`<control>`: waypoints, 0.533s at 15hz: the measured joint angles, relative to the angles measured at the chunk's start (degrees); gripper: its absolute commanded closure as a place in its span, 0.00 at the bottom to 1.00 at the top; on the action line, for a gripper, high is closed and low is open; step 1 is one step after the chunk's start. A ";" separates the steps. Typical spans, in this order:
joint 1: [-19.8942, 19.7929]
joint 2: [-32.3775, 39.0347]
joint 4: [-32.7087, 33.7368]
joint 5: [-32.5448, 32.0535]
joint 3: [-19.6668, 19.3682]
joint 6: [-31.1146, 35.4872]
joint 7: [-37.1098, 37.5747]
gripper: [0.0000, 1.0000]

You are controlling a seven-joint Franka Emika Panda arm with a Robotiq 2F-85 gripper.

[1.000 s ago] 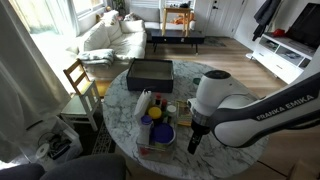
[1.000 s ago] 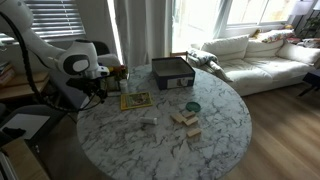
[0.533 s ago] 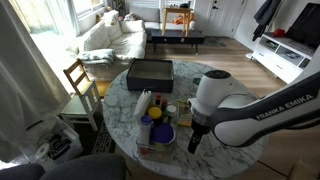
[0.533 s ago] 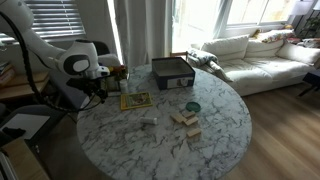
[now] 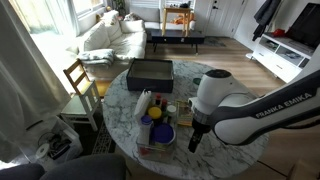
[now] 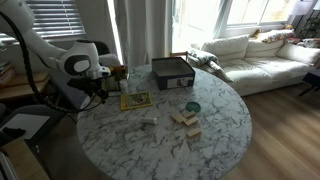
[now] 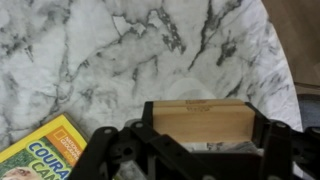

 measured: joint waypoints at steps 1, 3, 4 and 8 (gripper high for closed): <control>0.00 0.02 0.02 0.00 0.00 0.00 0.00 0.40; 0.00 0.06 0.09 0.00 0.00 0.00 0.00 0.40; -0.01 0.09 0.12 0.00 0.00 0.00 0.00 0.40; -0.08 0.25 0.36 0.00 0.00 0.00 0.00 0.22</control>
